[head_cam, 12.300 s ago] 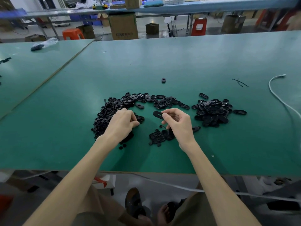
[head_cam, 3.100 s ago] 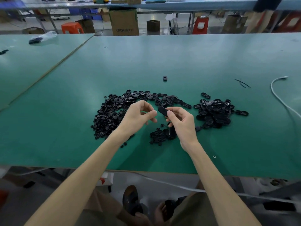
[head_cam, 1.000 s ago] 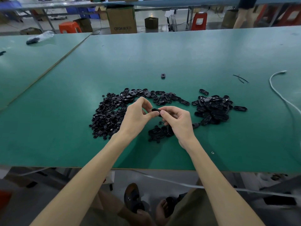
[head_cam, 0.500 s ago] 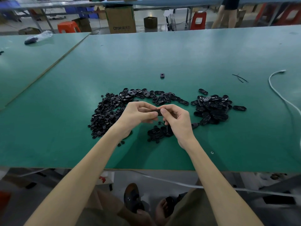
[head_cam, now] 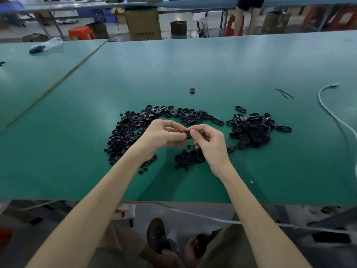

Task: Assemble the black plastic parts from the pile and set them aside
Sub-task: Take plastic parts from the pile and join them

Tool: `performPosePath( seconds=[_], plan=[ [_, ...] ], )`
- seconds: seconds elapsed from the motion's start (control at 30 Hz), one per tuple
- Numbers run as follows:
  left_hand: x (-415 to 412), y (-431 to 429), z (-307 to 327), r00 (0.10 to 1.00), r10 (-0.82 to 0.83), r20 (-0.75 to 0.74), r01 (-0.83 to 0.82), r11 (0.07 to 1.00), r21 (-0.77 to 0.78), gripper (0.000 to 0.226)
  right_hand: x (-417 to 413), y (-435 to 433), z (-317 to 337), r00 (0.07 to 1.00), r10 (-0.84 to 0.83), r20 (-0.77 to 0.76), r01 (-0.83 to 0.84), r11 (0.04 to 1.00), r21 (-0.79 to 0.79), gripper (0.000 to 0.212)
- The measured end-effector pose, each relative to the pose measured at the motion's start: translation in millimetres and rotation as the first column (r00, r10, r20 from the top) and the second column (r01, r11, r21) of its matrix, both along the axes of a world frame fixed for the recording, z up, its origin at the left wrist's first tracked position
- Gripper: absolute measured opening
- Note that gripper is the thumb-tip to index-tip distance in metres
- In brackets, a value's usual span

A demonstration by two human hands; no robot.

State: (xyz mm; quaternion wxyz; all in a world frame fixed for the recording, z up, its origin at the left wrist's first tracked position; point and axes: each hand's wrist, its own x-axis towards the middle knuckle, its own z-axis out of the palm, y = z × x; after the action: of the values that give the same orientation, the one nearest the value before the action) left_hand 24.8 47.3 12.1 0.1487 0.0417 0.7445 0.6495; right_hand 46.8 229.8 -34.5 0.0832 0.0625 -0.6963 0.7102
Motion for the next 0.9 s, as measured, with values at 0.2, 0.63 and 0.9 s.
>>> performPosePath(
  seconds=[0.2,0.63,0.9],
  plan=[
    [-1.2,-3.2,1.8,0.998,-0.026,0.053,0.025,0.999,0.024,0.026,-0.4,0.8,-1.8,1.0,0.01,0.009,-0.01,1.0,0.01,0.014],
    [-0.8,-1.9,5.5,0.997,-0.053,0.057,0.052,0.998,0.028,0.026,-0.8,2.1,-2.8,1.0,0.013,0.008,-0.013,1.0,0.011,0.013],
    [-1.7,-0.4,4.4,0.999,-0.045,0.024,0.045,0.999,-0.002,0.028,-0.7,2.5,-0.3,1.0,0.016,0.009,-0.016,1.0,0.013,0.015]
  ],
)
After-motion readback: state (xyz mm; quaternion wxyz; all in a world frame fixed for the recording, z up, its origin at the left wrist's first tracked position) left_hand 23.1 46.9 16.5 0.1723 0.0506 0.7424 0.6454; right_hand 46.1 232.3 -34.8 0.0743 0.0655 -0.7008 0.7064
